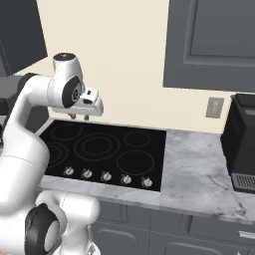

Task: Four empty soda cans are scattered around the kitchen. Gather all the cans and cluster them next to the stove for recycling.

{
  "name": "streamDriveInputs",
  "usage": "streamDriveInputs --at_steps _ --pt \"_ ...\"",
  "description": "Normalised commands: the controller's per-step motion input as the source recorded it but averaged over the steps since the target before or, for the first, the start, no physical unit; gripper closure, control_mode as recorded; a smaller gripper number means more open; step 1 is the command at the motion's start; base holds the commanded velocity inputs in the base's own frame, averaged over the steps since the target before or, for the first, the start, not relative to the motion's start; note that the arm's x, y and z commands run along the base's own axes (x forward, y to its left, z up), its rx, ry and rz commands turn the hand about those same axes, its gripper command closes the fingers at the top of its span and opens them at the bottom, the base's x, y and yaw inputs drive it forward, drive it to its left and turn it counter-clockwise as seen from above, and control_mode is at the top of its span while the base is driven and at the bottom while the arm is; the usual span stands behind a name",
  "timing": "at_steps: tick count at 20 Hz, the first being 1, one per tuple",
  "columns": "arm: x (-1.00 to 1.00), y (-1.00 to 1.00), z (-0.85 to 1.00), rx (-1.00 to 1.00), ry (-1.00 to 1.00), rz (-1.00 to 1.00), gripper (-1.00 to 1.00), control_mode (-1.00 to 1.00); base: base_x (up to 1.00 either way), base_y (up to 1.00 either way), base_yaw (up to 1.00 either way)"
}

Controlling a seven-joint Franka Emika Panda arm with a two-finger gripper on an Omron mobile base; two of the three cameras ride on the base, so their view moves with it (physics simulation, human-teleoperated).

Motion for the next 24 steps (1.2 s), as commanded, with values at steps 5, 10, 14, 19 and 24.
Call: streamDriveInputs --at_steps 5,10,14,19,24 --pt "0.00 0.00 0.00 0.00 0.00 0.00 -1.00 1.00 -0.01 0.00 0.00" --pt "0.00 0.00 0.00 0.00 0.00 0.00 -1.00 1.00 -0.48 0.00 0.00" --pt "0.00 0.00 0.00 0.00 0.00 0.00 -1.00 1.00 -0.87 -0.05 -0.01" --pt "0.00 0.00 0.00 0.00 0.00 0.00 -1.00 1.00 -0.89 -0.09 -0.01" --pt "0.00 0.00 0.00 0.00 0.00 0.00 -1.00 1.00 -0.73 -0.01 0.00"
